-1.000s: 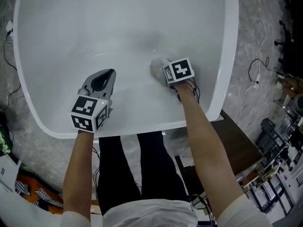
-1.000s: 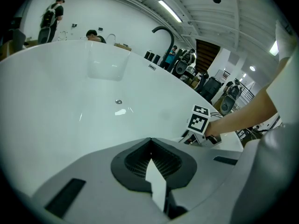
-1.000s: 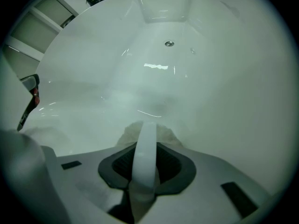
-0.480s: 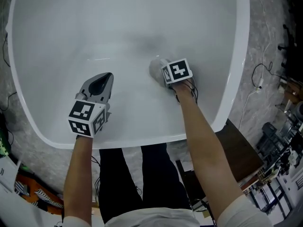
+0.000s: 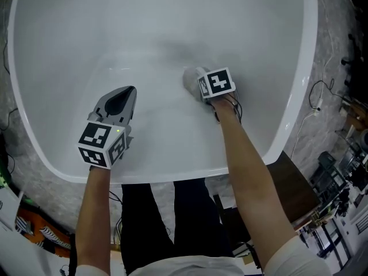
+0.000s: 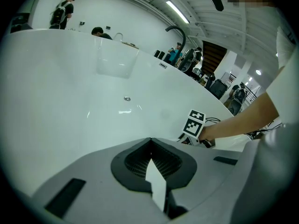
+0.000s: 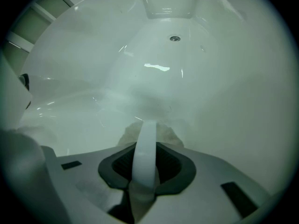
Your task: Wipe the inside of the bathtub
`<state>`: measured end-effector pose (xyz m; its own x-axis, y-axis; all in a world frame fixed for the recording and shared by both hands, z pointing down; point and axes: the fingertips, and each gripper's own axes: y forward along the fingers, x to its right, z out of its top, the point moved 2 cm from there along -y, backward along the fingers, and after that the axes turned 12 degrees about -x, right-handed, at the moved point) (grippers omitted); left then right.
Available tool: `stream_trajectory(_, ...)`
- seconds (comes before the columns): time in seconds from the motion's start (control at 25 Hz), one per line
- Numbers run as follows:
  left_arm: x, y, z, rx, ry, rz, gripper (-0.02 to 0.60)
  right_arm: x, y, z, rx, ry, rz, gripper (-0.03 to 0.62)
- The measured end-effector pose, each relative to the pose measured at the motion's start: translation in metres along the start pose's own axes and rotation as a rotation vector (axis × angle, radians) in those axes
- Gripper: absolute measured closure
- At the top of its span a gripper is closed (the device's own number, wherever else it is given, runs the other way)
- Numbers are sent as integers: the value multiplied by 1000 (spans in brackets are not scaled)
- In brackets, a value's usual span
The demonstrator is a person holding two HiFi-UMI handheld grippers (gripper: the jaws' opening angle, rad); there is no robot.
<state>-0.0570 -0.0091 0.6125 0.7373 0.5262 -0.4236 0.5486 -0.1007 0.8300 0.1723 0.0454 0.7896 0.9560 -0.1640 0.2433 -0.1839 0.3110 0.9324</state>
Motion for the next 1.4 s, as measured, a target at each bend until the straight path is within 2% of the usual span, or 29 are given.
stream_trajectory(0.16,-3,-5,-3,4,-5,1,577,-10,-2,0,8,13,24,499)
stream_trajectory(0.64,-27,-26,-9,26,-27,15,577,-78,1,24,22,-26,82,499)
stream_trajectory(1.16,-76,-62,-30,37,-119,114,577,-165,5,57,39,-112,137,499)
stream_trajectory(1.4,-86,-73,-36,34,-110,146,577,-207,9,74,54,-163,176,499)
